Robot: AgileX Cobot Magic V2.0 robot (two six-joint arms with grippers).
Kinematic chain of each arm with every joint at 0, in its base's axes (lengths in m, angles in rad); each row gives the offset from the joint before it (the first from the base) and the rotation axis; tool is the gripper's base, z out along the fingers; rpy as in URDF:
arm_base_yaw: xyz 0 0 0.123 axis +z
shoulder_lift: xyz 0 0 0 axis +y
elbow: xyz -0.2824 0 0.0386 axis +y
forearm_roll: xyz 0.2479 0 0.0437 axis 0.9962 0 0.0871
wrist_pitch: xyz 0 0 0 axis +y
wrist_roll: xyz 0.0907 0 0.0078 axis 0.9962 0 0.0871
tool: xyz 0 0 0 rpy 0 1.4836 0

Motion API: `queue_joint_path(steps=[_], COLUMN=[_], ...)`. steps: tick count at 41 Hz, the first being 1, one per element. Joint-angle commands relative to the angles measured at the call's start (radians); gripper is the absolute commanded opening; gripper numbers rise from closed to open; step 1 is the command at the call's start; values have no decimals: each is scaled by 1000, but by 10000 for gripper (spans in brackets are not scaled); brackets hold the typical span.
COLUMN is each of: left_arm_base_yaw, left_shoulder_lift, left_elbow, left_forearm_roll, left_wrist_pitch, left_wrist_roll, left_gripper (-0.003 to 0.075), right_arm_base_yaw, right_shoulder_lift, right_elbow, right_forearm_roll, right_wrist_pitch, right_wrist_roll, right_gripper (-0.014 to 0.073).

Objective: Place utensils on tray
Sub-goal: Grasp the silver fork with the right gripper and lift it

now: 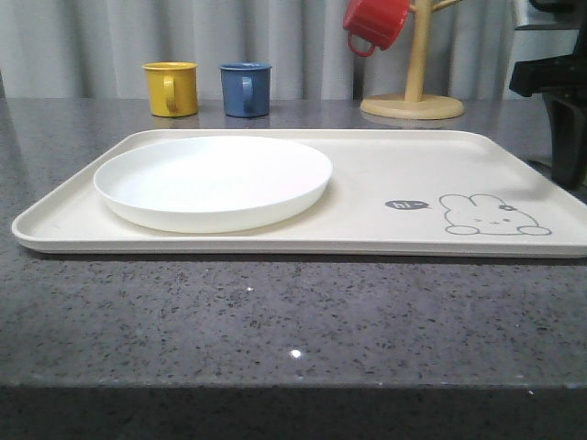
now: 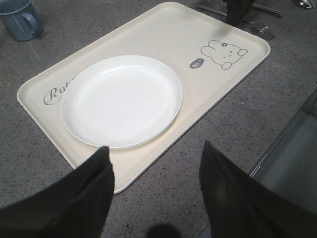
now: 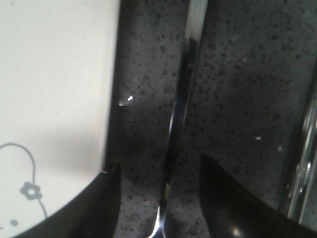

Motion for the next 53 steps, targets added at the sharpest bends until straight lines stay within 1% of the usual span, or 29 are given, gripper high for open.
queue_joint_path(steps=[1, 7, 17, 27, 30, 38, 45, 53], left_arm_base_yaw=[1, 1, 1, 1, 1, 1, 1, 1], left_shoulder_lift=[-1, -1, -1, -1, -1, -1, -1, -1], left_elbow=[-24, -24, -24, -24, -24, -24, -24, -24], left_forearm_roll=[-7, -7, -7, -7, -7, -7, -7, -7], left_wrist_pitch=[-74, -74, -74, -74, -74, -74, -74, -74], left_wrist_roll=[-9, -9, -9, -9, -9, -9, -9, -9], left_gripper=[368, 368, 368, 368, 368, 368, 368, 368], right_arm_base_yaw=[-6, -6, -6, -6, -6, -6, -5, 29], right_shoulder_lift=[-20, -1, 0, 0, -2, -42, -137, -237], right_elbow=[-34, -34, -34, -34, -34, -35, -36, -36], right_forearm_roll=[-12, -15, -14, -13, -13, -15, -13, 51], right_wrist_pitch=[4, 7, 31, 49, 56, 62, 61, 63], right_wrist_roll=[4, 4, 4, 4, 4, 4, 4, 3], right_gripper=[372, 288, 200, 6, -22, -29, -29, -29])
